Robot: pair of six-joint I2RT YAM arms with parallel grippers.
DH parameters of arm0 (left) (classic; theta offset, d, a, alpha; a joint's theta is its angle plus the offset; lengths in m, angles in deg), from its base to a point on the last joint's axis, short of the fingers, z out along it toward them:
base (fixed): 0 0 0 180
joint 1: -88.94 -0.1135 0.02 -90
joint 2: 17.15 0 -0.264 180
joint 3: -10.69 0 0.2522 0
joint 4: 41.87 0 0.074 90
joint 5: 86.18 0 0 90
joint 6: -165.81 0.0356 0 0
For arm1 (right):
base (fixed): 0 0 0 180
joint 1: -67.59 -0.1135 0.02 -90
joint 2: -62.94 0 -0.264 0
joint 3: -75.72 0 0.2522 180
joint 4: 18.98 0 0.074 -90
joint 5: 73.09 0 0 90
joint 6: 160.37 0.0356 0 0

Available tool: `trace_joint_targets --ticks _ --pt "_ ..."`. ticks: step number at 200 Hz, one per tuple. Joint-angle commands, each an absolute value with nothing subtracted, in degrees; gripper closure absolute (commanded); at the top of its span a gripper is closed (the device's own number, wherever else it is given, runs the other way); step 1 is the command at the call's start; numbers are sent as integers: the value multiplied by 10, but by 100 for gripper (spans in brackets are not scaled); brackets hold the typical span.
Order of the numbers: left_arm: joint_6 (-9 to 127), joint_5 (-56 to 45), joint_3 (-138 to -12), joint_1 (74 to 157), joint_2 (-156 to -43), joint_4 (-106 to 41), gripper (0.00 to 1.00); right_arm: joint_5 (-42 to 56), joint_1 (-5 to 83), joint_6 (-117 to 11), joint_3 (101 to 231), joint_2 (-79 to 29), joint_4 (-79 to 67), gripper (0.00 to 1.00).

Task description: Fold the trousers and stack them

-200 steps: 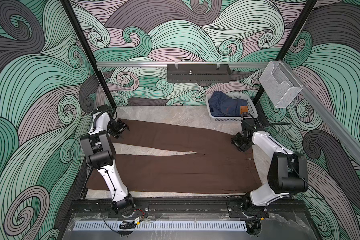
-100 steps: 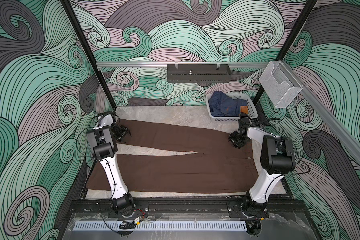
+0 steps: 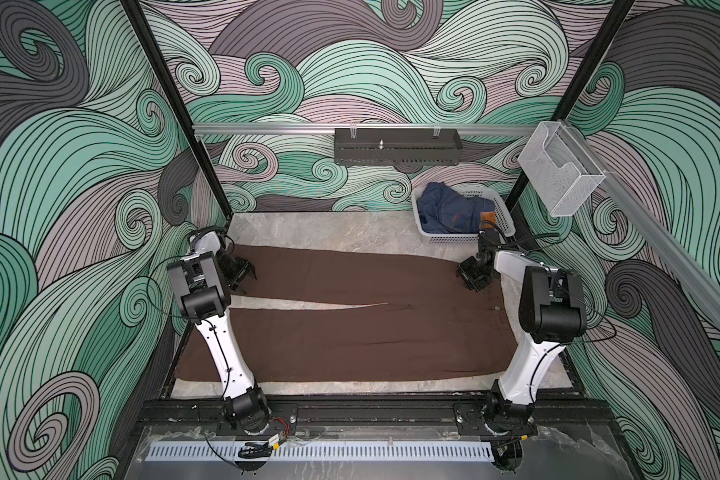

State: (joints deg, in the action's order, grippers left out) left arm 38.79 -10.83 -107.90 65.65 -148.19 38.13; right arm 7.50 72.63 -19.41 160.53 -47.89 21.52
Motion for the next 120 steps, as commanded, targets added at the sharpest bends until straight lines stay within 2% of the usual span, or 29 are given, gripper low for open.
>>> trace_joint_targets --ticks 1,38,64,89,120 --pt "391 -82 -1082 652 -1485 389 40 97 733 -204 1591 -493 223 60" --pt "399 -99 -1127 668 -1447 397 37 105 731 -210 1581 -428 247 43" --pt "403 -111 -1134 676 -1393 399 34 116 731 -215 1575 -370 277 35" --pt "417 -112 -1108 680 -1326 405 33 121 733 -213 1551 -315 296 34" --pt "441 -119 -1001 679 -1219 390 33 121 733 -208 1501 -244 313 35"
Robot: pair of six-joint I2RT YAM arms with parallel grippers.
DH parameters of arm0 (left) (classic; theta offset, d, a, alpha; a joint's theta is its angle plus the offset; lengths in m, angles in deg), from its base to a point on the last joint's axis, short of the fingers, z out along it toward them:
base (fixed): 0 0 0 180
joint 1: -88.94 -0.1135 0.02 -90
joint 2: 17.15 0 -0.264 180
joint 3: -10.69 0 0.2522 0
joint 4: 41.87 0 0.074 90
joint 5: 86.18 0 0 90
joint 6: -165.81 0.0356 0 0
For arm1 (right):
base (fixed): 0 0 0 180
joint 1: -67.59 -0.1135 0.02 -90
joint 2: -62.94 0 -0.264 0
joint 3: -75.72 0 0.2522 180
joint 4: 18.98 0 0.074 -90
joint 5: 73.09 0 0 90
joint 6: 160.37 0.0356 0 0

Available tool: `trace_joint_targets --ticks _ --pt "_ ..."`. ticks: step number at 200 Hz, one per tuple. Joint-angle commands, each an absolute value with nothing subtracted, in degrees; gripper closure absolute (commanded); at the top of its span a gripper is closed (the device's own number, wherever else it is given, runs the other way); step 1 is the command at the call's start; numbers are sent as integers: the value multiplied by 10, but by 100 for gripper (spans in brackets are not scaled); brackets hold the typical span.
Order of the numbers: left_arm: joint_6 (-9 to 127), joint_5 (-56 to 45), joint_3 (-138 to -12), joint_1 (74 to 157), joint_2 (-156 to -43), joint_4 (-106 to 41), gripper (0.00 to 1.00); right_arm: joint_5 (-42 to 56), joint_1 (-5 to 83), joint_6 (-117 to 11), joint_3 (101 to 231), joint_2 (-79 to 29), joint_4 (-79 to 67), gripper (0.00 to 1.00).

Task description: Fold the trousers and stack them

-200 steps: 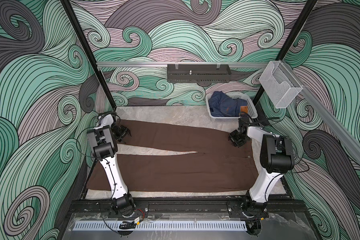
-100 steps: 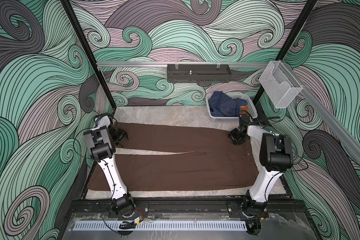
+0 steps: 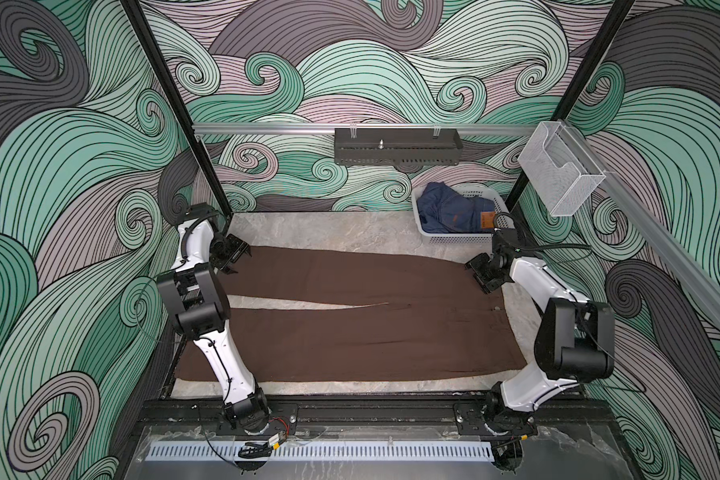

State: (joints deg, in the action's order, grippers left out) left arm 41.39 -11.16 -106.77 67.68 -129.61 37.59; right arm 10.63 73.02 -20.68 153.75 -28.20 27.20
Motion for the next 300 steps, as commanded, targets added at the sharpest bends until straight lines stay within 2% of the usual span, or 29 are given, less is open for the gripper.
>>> trace_joint_targets --ticks 1,47,120,168,200,231,300 --pt "442 -120 -996 679 -1216 390 33 121 733 -207 1499 -243 313 35" --pt "444 -160 -754 679 -1039 297 34 103 742 -203 1426 -205 316 39" --pt "439 -162 -623 679 -935 304 34 71 764 -200 1364 -217 285 41" --pt "430 -161 -590 675 -982 266 35 48 766 -192 1373 -270 278 40" --pt "433 -179 -583 671 -1055 236 35 37 766 -190 1367 -294 277 41" --pt "450 -178 -591 649 -1102 239 35 46 768 -185 1344 -297 276 41" --pt "460 -201 -550 624 -1128 217 35 83 794 -201 1291 -271 310 40"
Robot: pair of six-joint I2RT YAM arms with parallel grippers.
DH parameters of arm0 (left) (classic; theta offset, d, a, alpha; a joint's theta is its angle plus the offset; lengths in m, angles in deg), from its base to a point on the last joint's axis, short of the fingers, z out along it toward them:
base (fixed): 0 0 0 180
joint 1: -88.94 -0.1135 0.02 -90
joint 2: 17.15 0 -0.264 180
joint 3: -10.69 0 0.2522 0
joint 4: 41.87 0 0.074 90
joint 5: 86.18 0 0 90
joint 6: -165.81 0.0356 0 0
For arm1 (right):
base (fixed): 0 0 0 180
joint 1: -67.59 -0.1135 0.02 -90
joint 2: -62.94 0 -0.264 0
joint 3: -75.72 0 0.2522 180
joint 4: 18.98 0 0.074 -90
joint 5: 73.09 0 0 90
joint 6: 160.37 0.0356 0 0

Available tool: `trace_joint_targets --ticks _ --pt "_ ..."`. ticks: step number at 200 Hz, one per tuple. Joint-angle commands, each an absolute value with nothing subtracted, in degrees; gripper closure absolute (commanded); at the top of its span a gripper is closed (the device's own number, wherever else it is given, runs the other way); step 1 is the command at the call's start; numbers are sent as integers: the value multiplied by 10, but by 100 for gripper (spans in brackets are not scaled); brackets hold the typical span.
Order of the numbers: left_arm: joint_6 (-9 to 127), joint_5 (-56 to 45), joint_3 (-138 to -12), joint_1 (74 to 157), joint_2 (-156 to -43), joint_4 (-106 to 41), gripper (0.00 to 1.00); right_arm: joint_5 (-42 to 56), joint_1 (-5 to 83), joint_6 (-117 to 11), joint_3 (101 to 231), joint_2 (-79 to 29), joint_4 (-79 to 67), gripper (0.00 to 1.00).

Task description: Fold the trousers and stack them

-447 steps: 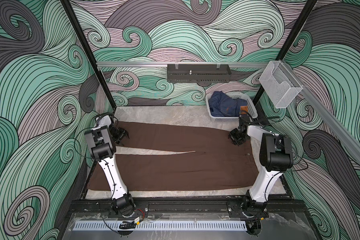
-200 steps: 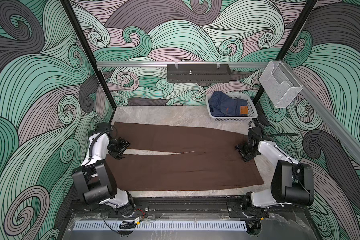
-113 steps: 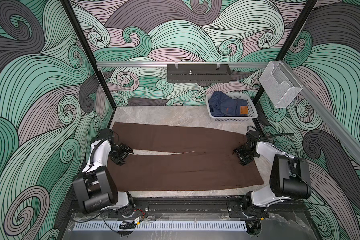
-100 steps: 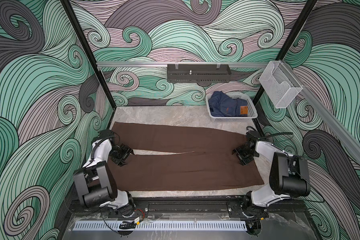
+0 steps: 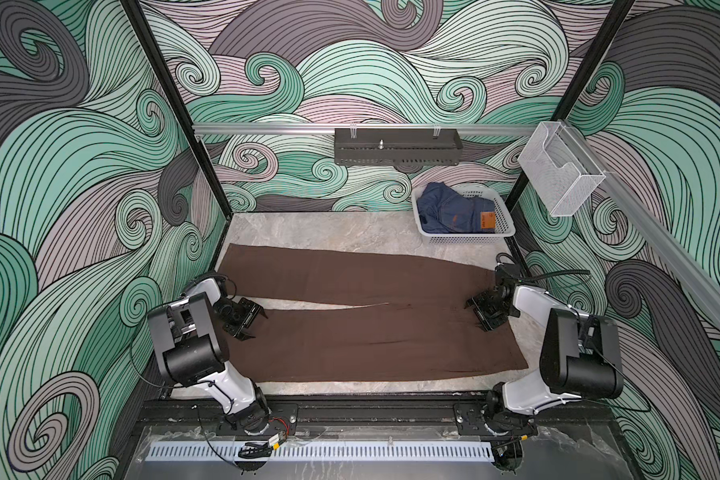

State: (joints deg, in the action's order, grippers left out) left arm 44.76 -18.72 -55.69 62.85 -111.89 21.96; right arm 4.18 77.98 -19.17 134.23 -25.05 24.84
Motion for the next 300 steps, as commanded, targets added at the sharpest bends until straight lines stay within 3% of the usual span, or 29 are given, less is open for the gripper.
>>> trace_joint_targets --ticks 1,95,151,212,300 --pt "461 -201 -549 624 -1128 218 35 83 794 -202 1290 -271 311 40" --pt "464 -205 -559 616 -1130 241 35 128 818 -224 1291 -204 371 40" --pt "458 -182 -723 631 -1079 302 34 141 818 -170 1441 -213 421 37" --pt "425 -118 -941 698 -1150 325 32 142 821 -76 1690 -387 492 35" --pt "390 13 -1087 758 -1284 314 33 176 837 42 1909 -586 556 42"
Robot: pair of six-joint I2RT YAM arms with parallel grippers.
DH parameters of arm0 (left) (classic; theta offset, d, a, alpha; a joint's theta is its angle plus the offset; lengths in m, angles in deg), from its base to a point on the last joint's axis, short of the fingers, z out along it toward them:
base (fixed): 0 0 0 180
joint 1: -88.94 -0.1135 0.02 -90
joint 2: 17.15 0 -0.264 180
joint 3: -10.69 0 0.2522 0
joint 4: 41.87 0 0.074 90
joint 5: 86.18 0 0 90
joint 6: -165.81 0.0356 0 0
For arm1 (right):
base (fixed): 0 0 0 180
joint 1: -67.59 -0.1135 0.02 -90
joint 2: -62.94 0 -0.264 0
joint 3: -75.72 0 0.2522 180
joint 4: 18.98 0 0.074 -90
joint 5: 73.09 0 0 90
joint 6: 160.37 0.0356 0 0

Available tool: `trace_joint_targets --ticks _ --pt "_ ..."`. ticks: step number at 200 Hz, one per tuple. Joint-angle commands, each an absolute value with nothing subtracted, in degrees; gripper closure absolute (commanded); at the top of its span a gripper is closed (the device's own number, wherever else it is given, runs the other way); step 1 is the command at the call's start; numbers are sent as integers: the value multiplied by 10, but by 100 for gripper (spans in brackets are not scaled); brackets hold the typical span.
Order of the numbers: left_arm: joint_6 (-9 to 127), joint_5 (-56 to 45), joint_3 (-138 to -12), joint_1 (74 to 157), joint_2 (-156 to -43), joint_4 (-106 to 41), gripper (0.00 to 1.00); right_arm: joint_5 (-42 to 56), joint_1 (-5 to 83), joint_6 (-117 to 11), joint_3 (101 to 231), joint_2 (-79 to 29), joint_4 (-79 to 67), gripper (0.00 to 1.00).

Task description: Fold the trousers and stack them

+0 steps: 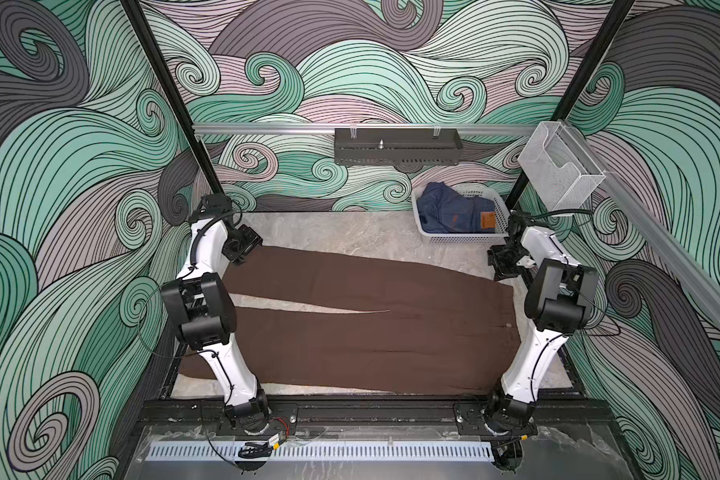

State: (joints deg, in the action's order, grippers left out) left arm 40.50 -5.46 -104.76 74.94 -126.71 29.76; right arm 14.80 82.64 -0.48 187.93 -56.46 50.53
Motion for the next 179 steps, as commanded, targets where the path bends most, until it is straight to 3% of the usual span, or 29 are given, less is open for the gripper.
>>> trace_joint_targets --ticks 1,179 --pt "390 15 -1088 758 -1285 314 33 177 838 43 1910 -586 557 42" --pt "363 66 -1101 777 -1322 292 33 212 854 113 2036 -733 625 45"
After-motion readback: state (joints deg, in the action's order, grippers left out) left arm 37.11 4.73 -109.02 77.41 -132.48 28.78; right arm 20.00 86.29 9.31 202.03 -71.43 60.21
